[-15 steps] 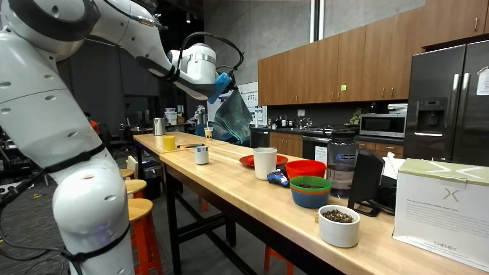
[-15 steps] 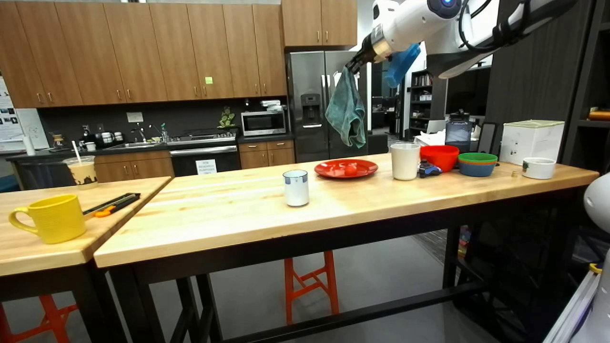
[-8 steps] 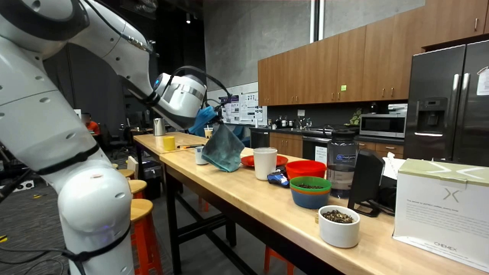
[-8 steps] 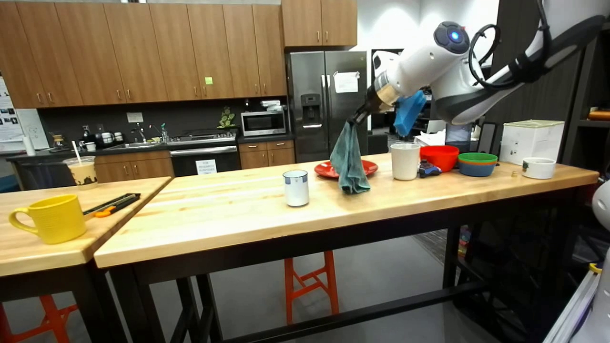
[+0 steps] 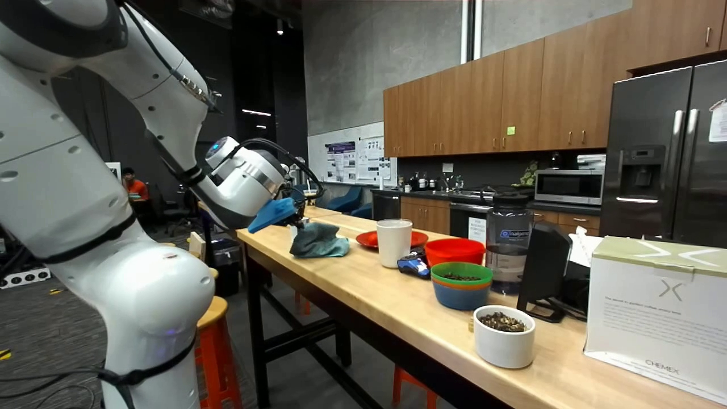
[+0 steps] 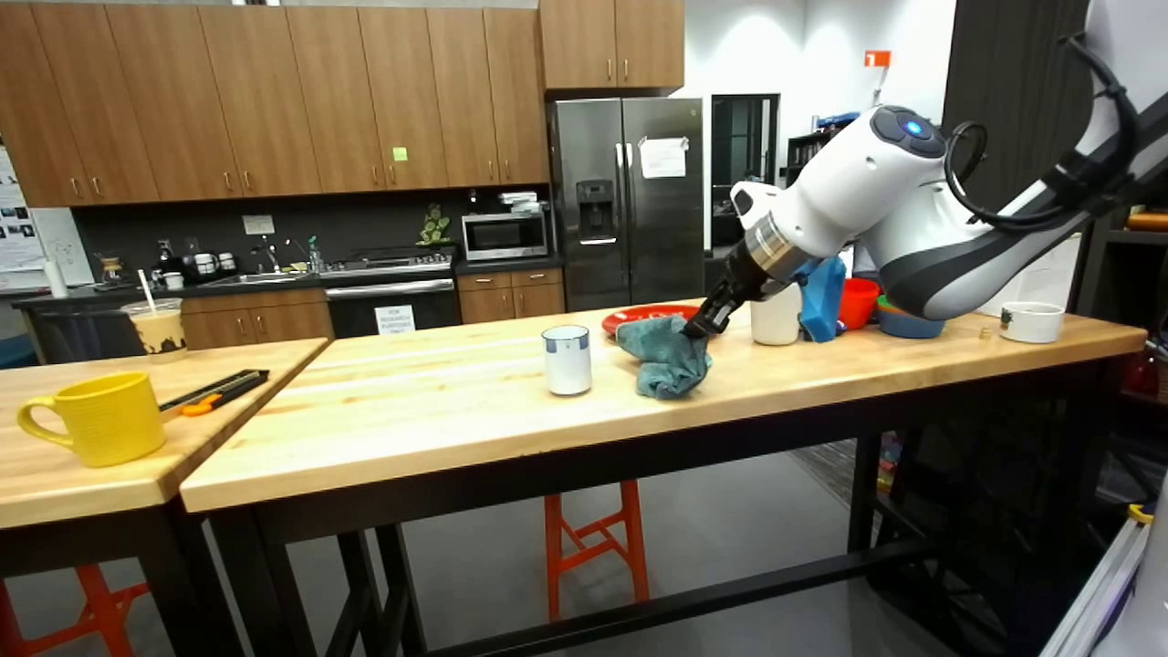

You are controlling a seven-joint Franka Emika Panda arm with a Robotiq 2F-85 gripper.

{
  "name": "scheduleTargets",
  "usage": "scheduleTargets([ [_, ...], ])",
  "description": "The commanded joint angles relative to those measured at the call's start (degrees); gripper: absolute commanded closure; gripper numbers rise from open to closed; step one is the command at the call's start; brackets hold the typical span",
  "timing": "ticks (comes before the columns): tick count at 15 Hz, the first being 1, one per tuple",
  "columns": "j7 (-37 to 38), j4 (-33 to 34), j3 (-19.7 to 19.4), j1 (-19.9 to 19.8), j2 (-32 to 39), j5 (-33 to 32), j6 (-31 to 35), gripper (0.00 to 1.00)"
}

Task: Lift the towel from the table, move the cup to the left and then unfold the towel

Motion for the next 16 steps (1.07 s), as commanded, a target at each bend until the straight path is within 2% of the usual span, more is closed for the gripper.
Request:
scheduleTargets([
  [1, -5.1, -3.8, -5.3, 5.3, -4.4, 3.1, -1.4, 1.0],
  [3, -7.2, -5.3, -8.0, 6.7, -7.5, 3.9, -4.4, 1.0],
  [4, -6.1, -2.6, -9.7, 7.7, -6.2, 1.5, -6.8, 1.0],
  [6, -8.7, -2.5, -12.9, 8.8, -9.4, 1.5, -11.3, 1.0],
  [8, -14.0, -5.4, -15.0, 7.9, -16.3, 3.0, -14.5, 1.0],
  [10, -16.8, -2.4, -17.9, 8.1, -18.5, 1.1, -18.8, 1.0],
  [11, -19.8, -4.3, -18.1, 6.7, -23.2, 1.9, -20.4, 1.0],
  [13, -24.1, -3.5, -19.2, 5.7, -27.9, 1.2, -24.3, 1.0],
  [14, -28.0, -3.6, -16.9, 1.9, -30.0, 3.9, -24.2, 1.0],
  [16, -32.4, -2.5, -17.3, -0.4, -34.1, 3.2, -26.5, 1.0],
])
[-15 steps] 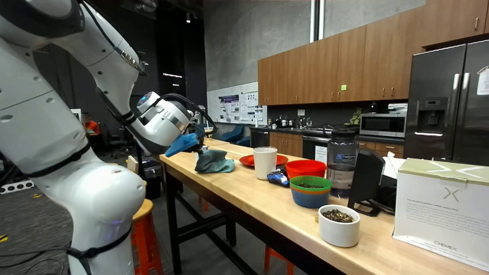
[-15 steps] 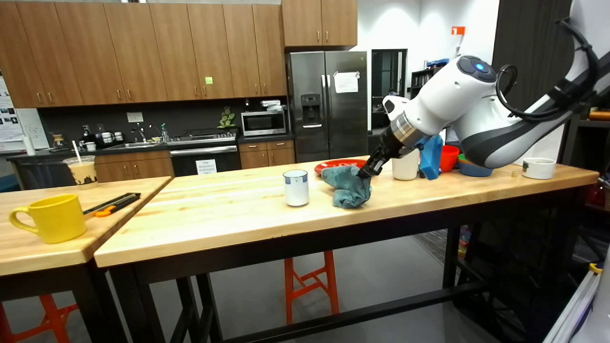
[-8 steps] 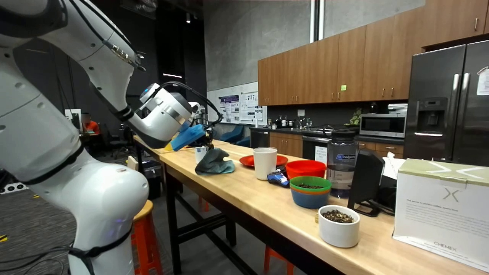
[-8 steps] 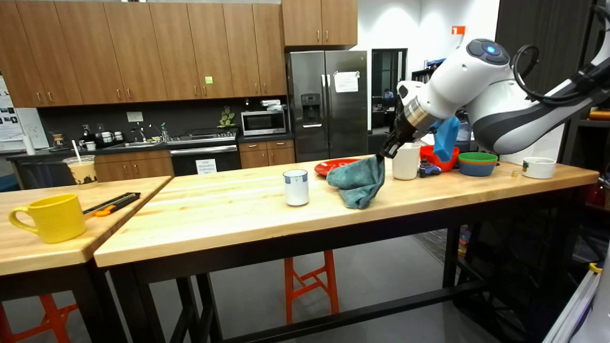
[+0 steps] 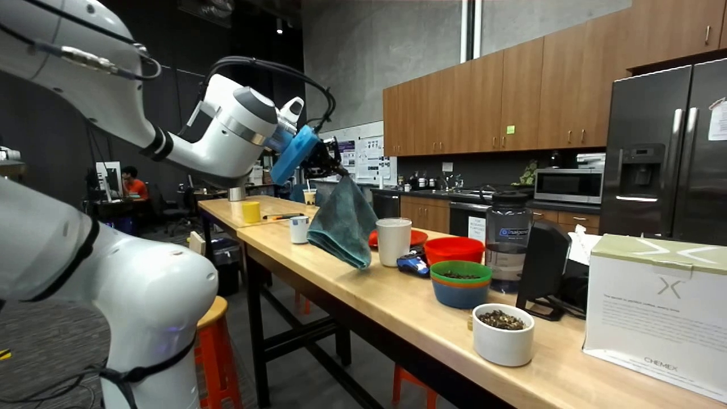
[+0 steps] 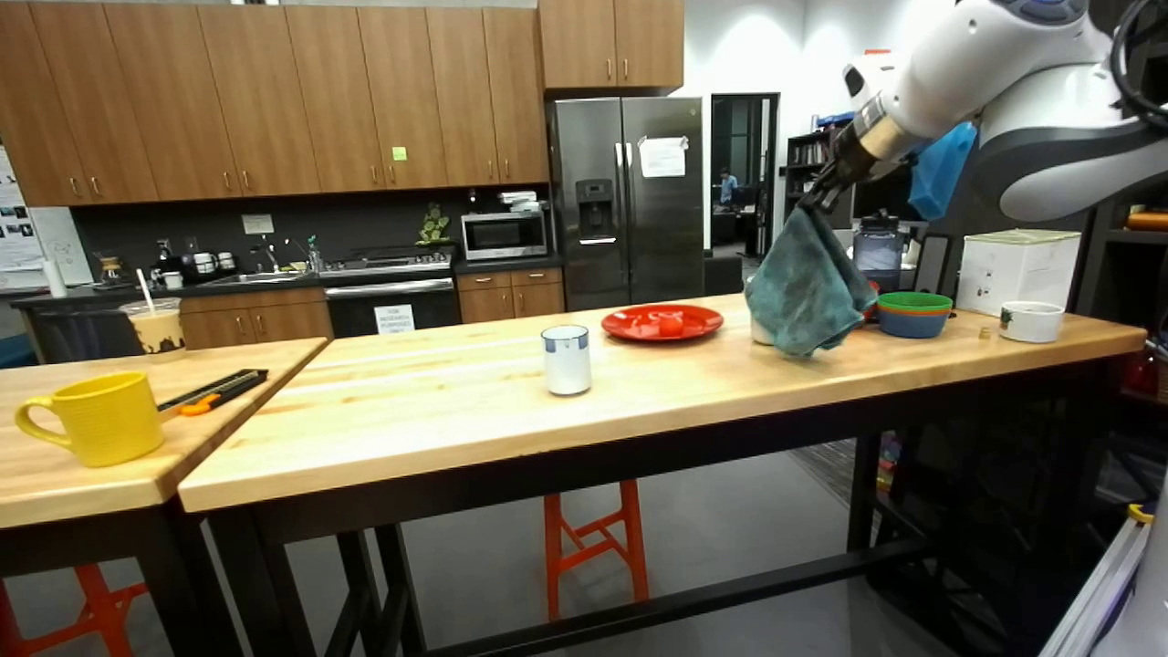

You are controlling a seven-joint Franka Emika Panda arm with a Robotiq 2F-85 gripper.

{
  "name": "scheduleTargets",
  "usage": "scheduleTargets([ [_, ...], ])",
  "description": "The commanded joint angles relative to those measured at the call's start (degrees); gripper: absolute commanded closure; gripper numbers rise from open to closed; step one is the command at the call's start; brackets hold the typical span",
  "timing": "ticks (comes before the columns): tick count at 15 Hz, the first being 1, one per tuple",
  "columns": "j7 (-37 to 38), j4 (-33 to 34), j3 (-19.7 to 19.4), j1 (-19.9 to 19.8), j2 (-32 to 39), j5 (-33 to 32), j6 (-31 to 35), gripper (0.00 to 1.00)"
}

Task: Lift the towel from the table, move the cup to the left and then unfold the towel

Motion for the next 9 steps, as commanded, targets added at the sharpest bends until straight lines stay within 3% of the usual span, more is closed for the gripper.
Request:
scheduleTargets([
  [1, -8.2, -0.2, 1.1, -5.6, -9.0, 0.2, -3.5, 1.0],
  [5, -11.3, -1.2, 1.1, -7.3, -11.6, 0.7, -4.5, 1.0],
  [9, -9.5, -1.1, 0.5, -1.3, -7.9, 0.8, -8.1, 1.0],
])
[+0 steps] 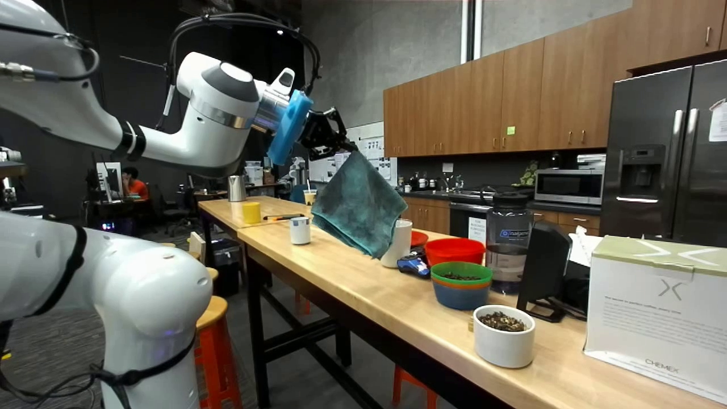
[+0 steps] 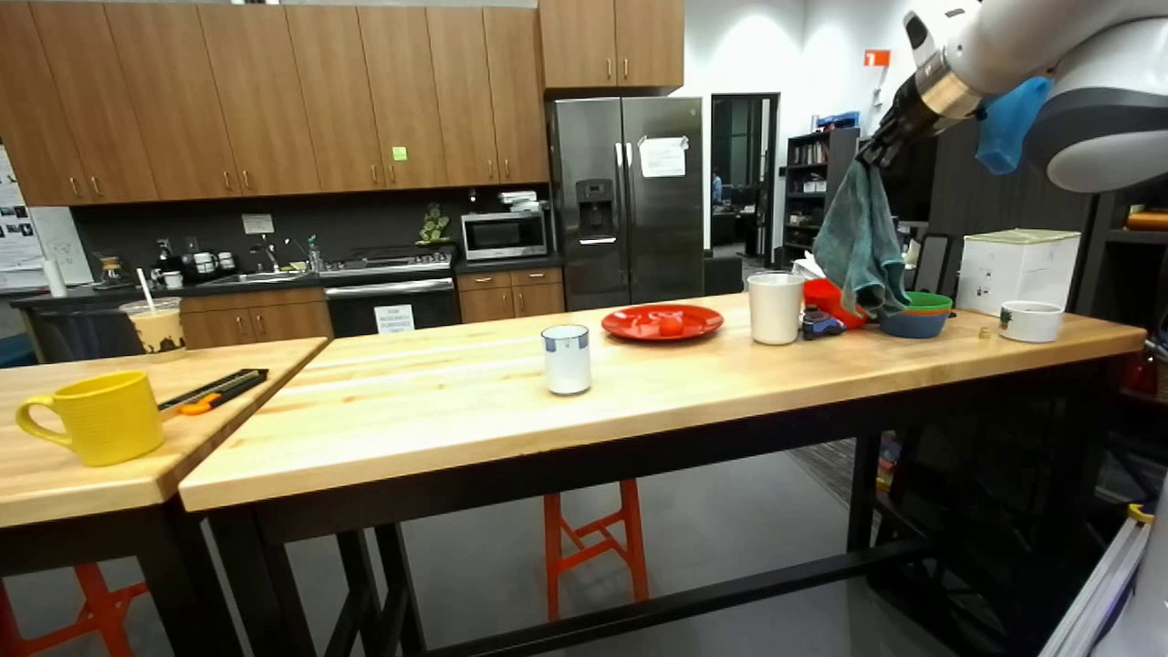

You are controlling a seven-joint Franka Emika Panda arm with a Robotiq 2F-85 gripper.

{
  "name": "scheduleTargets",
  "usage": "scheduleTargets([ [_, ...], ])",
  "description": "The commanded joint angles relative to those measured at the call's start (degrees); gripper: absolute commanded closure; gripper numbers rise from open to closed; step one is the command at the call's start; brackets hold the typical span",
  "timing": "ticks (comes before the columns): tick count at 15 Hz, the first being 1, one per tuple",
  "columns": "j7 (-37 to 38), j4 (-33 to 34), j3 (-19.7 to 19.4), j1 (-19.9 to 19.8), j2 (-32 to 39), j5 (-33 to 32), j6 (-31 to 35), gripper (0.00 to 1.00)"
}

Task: Lift the towel from the table, move the cup to the left and then unfold the towel

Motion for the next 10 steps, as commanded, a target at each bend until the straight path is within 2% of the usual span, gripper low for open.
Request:
scheduleTargets([
  [1, 0.5, -0.2, -0.4, 6.0, 3.3, 1.1, -4.2, 1.0],
  [6, 5.3, -1.1, -0.6, 20.4, 10.9, 6.4, -10.5, 1.0],
  [8, 9.1, -1.4, -0.5, 26.7, 15.4, 9.5, -10.9, 1.0],
  [10, 13.5, -1.6, -0.7, 32.4, 20.8, 11.7, -8.3, 1.0],
])
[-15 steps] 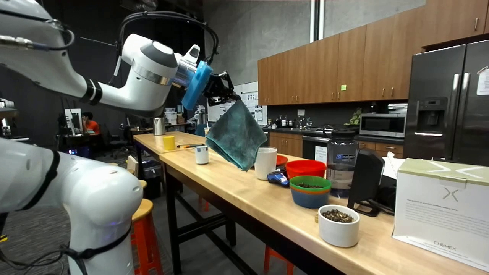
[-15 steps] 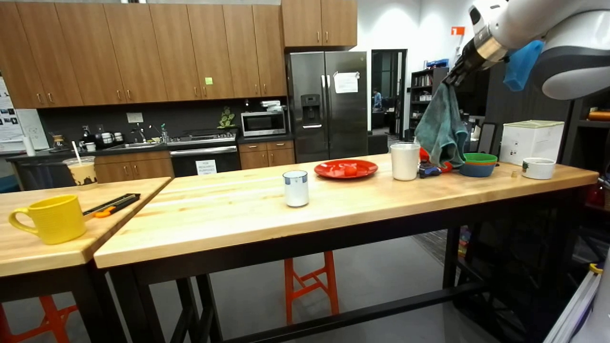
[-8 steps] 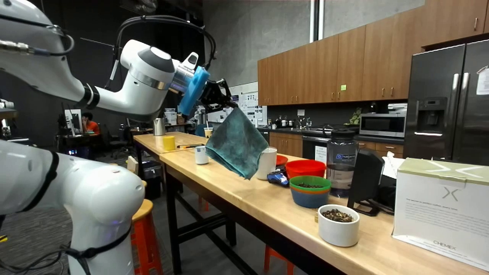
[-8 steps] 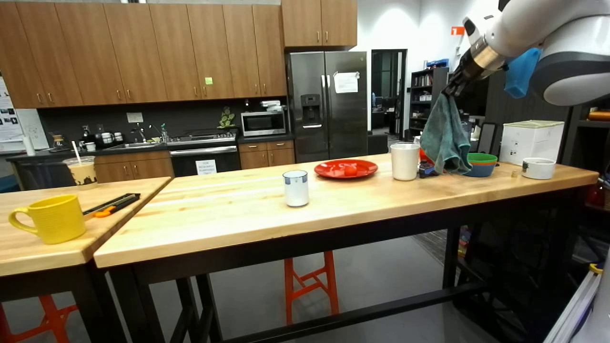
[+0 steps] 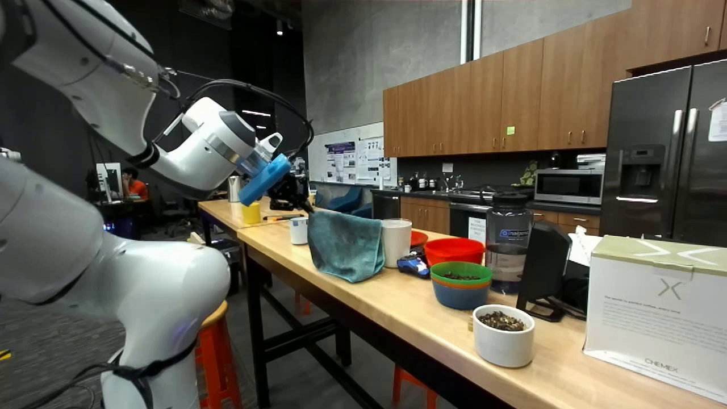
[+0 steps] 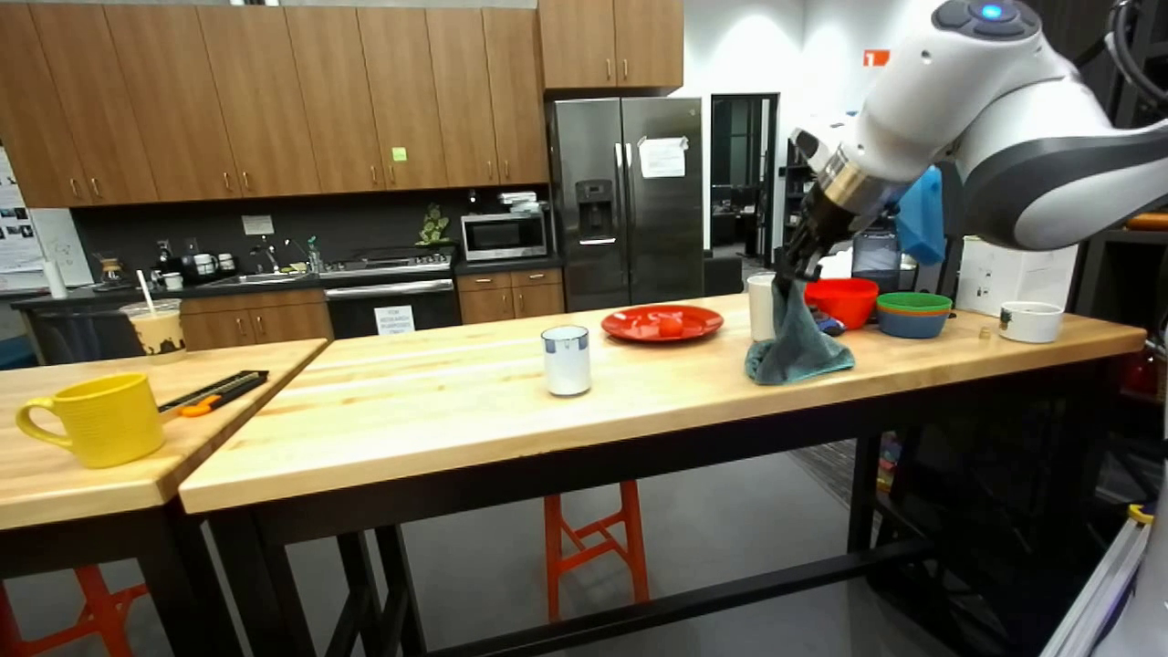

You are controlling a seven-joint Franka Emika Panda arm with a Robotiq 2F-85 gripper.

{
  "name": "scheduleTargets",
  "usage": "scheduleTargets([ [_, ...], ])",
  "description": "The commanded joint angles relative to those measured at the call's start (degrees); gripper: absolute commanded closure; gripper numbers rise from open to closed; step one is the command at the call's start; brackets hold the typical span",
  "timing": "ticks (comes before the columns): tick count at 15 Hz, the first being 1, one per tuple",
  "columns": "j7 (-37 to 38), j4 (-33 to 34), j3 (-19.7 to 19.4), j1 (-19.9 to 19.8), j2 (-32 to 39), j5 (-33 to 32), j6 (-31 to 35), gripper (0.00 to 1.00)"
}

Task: Lift the towel from the table, move the cup to the left and then unfold the towel

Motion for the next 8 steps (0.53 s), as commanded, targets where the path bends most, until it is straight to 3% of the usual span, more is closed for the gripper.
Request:
scheduleTargets([
  [1, 7.4, 0.0, -0.9, 9.5, 10.0, 3.4, 3.7, 1.0],
  [4, 12.0, -0.1, -1.5, 14.8, 17.9, 3.4, 11.5, 1.0],
  [8, 14.5, 0.0, -1.4, 16.6, 26.6, 2.2, 21.3, 1.0],
])
